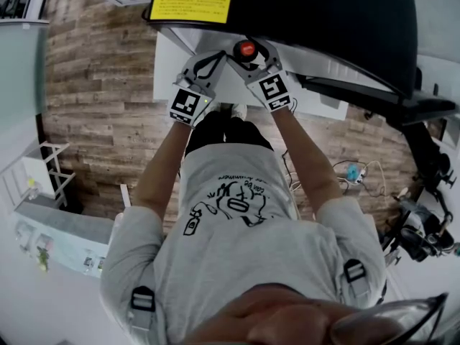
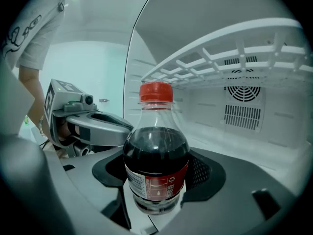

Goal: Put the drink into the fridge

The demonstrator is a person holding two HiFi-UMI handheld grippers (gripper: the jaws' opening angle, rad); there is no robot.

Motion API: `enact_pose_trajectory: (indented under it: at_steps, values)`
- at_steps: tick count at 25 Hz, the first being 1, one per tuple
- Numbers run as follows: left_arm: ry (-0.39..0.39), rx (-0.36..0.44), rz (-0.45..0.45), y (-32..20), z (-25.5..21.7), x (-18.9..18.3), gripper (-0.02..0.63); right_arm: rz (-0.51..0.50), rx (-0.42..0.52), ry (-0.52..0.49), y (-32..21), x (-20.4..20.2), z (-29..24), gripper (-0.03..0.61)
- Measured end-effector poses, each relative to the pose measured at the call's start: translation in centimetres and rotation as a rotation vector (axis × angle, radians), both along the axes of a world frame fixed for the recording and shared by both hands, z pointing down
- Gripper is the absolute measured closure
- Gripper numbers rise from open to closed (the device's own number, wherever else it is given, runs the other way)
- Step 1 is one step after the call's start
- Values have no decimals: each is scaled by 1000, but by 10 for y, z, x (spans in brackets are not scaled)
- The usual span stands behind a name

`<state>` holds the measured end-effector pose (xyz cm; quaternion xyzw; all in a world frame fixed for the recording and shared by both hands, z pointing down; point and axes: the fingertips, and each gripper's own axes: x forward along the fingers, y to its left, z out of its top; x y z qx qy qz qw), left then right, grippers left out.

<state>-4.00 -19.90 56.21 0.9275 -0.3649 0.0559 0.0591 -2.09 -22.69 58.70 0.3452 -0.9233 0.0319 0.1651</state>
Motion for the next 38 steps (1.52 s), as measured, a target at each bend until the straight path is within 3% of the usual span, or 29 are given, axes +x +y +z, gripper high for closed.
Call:
enact_pose_trajectory:
  at_steps: [38]
  values:
    - [16,-11,-73,-44,20,19,611,32,7,-32,-59,-4,36,258]
